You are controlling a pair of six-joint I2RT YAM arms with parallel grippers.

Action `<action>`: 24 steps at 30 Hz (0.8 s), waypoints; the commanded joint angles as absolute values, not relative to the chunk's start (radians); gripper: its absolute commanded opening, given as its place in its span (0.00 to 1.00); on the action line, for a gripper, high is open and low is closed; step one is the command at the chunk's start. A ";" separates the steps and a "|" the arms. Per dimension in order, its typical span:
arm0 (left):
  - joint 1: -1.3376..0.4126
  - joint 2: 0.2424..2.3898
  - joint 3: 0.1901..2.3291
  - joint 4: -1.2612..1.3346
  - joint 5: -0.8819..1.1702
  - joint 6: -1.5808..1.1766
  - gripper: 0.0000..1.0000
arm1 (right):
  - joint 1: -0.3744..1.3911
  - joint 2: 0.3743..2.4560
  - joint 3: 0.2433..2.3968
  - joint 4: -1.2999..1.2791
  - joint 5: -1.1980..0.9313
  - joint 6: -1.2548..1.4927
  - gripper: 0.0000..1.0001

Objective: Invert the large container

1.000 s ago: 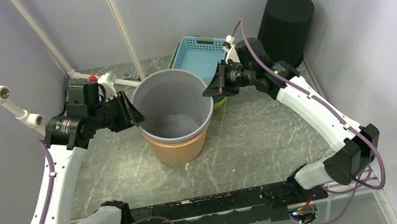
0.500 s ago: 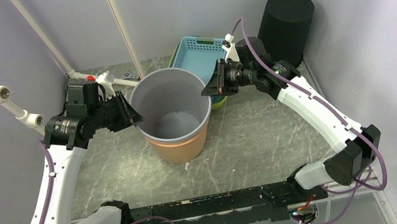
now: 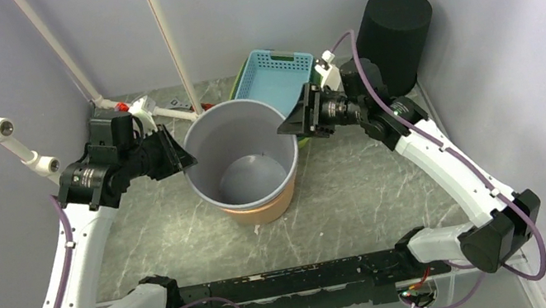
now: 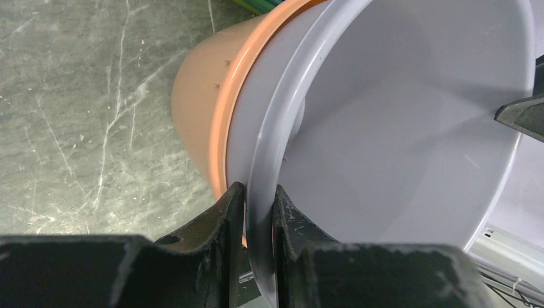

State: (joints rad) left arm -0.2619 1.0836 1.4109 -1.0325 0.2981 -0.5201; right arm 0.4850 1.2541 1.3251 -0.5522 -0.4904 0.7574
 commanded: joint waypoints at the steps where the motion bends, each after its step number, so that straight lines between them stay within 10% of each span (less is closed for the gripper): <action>1: -0.265 1.067 1.435 -0.960 0.352 -0.549 0.03 | 0.480 1.214 1.277 -0.456 -0.571 0.801 0.55; 12: -0.265 1.087 1.460 -0.959 0.350 -0.552 0.03 | 0.568 1.277 1.496 -0.789 -0.376 0.611 0.53; 24: -0.265 1.096 1.465 -0.958 0.349 -0.549 0.03 | 0.685 1.370 1.695 -0.982 -0.126 0.602 0.21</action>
State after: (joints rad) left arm -0.2619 1.1027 1.4124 -1.0286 0.2974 -0.5209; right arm 0.6479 1.3533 1.6062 -0.9279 -0.1986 0.6121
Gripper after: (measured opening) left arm 0.196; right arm 0.265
